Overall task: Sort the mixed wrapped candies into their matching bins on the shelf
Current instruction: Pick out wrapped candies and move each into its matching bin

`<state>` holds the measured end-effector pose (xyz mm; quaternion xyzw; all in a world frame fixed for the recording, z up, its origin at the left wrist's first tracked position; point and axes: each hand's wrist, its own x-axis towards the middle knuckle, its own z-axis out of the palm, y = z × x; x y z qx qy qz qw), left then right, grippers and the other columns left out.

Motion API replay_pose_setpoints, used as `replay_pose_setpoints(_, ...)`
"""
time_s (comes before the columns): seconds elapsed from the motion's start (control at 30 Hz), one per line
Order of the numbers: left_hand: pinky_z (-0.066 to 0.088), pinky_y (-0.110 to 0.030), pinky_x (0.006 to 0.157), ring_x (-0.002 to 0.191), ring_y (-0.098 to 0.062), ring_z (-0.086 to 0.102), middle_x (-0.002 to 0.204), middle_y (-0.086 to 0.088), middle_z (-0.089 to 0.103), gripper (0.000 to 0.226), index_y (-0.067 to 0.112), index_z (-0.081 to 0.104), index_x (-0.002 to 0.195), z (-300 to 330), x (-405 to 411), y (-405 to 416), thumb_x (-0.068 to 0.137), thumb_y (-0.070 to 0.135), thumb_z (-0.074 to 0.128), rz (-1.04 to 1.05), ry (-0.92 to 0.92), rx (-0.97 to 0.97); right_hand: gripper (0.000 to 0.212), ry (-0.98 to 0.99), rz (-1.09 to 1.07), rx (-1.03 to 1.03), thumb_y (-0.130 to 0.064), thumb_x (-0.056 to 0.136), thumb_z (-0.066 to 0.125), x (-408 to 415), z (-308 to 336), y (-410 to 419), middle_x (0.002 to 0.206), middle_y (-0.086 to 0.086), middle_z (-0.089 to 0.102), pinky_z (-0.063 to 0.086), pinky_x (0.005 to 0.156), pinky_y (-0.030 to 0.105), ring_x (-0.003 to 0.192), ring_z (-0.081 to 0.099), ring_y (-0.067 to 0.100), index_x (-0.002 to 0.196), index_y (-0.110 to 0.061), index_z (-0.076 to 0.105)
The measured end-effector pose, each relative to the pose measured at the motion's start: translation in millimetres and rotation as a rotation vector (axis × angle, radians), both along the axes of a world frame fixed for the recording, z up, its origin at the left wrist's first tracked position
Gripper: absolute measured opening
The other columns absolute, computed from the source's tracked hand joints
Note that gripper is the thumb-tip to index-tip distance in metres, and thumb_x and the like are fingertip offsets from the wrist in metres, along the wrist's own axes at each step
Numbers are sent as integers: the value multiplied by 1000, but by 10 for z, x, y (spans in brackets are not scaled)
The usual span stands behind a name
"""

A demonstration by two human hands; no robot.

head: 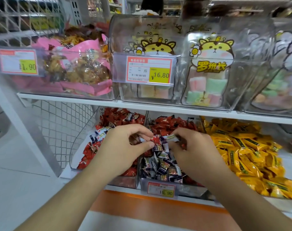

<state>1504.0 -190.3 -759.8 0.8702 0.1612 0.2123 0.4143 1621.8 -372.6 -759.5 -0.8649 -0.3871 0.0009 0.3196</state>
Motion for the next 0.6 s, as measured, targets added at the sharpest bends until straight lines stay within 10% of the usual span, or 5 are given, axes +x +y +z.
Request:
replay_pose_setpoints(0.13, 48, -16, 93, 104, 9, 62, 103, 28, 70, 30, 44, 73, 110, -63, 76, -93, 82, 49, 82, -67, 42, 61, 40, 14, -50, -189, -32, 98, 65, 119, -4, -175, 134, -11, 61, 44, 89, 18, 116, 57, 9, 137, -33, 59)
replay_pose_setpoints(0.43, 53, -19, 89, 95, 2, 63, 101, 15, 70, 19, 30, 70, 111, -361, 344, 474, 97, 17, 69, 203, 41, -40, 34, 44, -83, -214, -30, 99, 64, 160, -9, -239, 133, -13, 59, 37, 63, 7, 87, 55, 3, 132, -37, 59)
replay_pose_setpoints(0.6, 43, -40, 114, 133, -17, 52, 137, 8, 63, 44, 34, 60, 140, -659, 419, 583, 97, 37, 70, 128, 267, 134, 32, 63, -77, -228, -26, 100, 62, 146, -94, -175, 136, -14, 57, 38, 79, 14, 94, 47, 1, 130, -38, 60)
